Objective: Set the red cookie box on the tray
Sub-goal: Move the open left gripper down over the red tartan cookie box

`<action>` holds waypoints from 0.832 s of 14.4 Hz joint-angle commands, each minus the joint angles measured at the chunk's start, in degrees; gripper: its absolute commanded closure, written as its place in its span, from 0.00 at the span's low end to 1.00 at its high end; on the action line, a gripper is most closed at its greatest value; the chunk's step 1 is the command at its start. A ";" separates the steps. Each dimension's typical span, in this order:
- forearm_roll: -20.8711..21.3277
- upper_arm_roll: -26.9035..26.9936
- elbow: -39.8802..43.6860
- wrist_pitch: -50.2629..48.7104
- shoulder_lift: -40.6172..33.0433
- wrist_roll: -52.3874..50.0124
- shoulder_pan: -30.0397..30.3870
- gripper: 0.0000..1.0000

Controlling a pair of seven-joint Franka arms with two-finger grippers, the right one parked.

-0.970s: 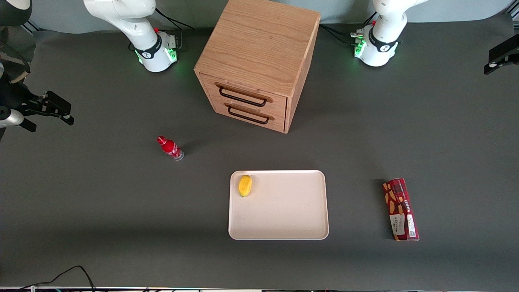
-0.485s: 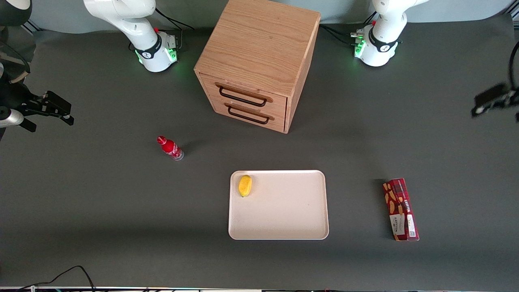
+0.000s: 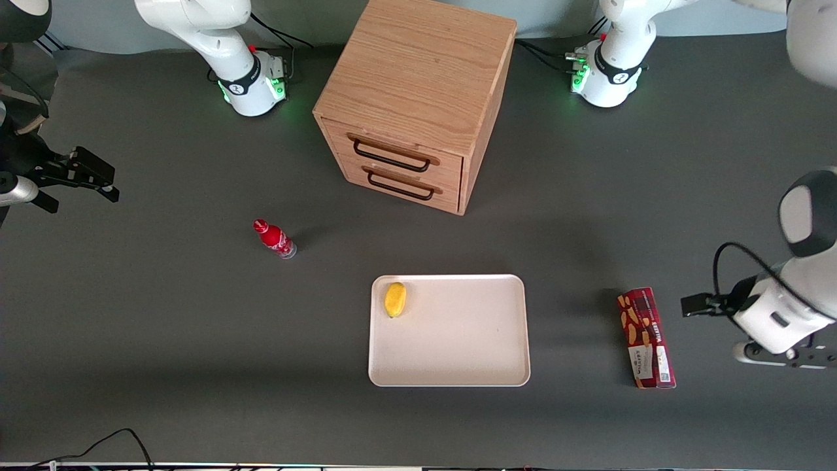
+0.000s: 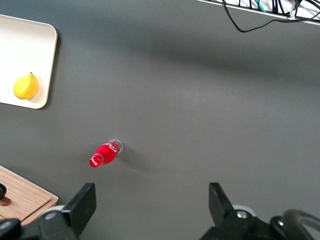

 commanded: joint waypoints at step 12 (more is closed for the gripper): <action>7.53 0.68 -3.96 12.78 11.31 -10.42 -1.48 0.56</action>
